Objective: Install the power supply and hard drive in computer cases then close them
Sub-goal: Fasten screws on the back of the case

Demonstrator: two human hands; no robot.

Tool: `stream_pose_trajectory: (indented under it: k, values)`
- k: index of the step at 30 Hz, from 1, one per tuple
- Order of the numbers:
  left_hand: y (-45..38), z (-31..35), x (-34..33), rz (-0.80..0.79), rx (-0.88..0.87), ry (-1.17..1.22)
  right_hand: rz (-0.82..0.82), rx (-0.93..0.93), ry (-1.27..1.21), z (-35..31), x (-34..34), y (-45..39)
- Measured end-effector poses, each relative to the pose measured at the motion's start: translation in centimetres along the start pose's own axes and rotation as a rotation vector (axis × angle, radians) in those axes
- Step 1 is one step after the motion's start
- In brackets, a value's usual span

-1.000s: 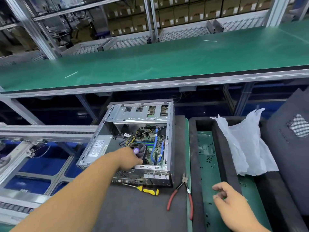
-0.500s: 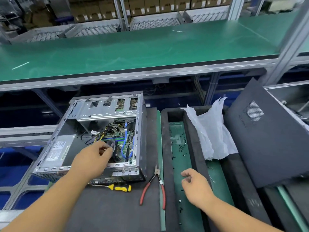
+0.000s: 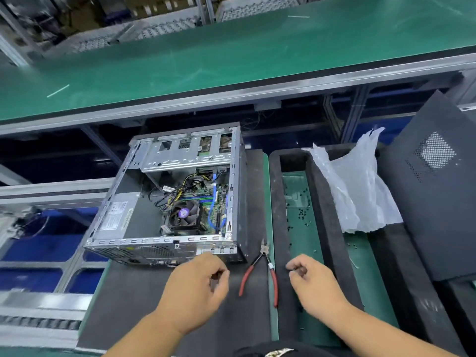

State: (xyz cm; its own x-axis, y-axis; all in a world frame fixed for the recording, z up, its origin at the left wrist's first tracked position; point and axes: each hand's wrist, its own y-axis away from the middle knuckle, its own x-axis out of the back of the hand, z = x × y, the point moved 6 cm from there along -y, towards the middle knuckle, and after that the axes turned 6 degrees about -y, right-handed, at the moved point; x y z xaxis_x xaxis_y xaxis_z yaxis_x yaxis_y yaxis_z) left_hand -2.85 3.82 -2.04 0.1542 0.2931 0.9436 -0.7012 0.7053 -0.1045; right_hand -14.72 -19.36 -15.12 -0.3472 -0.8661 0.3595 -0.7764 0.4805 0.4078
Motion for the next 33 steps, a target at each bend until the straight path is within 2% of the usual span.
stream_pose_trajectory:
  k: [2,5,9,12,16,18,23,25,30,33]
  values:
    - [0.8,-2.1,-3.1,-0.125,0.083,-0.154,0.002,0.008,-0.022,0.0,0.0,0.0]
    - [1.0,-4.9,-5.9,-0.219,0.212,-0.362,0.03,-0.013,-0.104,0.1,0.9,-0.4]
    - [1.2,-5.2,-6.9,-0.242,0.185,-0.476,0.191,-0.085,-0.266,1.2,4.3,-1.2]
    - [1.8,-4.4,-6.3,-0.192,0.109,-0.508,0.228,-0.134,-0.384,2.1,6.3,-1.7]
    - [2.2,-0.7,-5.4,-0.209,-0.082,-0.322,0.15,-0.105,-0.431,1.3,7.2,-1.2]
    - [1.6,1.8,-4.3,-0.261,-0.13,-0.128,0.05,-0.035,-0.419,-0.2,7.1,-0.4]
    - [-3.2,8.2,-2.7,-0.228,-0.09,0.304,-0.18,0.197,-0.609,-5.8,6.5,2.1]
    - [-5.4,9.8,-3.9,-0.235,0.0,0.403,-0.218,0.26,-0.677,-7.3,6.4,2.5]
    - [-8.1,11.4,-7.4,-0.316,0.14,0.424,-0.028,0.294,-0.465,-6.6,8.2,1.4]
    - [-7.9,10.0,-7.9,-0.202,0.219,0.402,0.076,0.293,-0.09,-3.9,10.0,0.2]
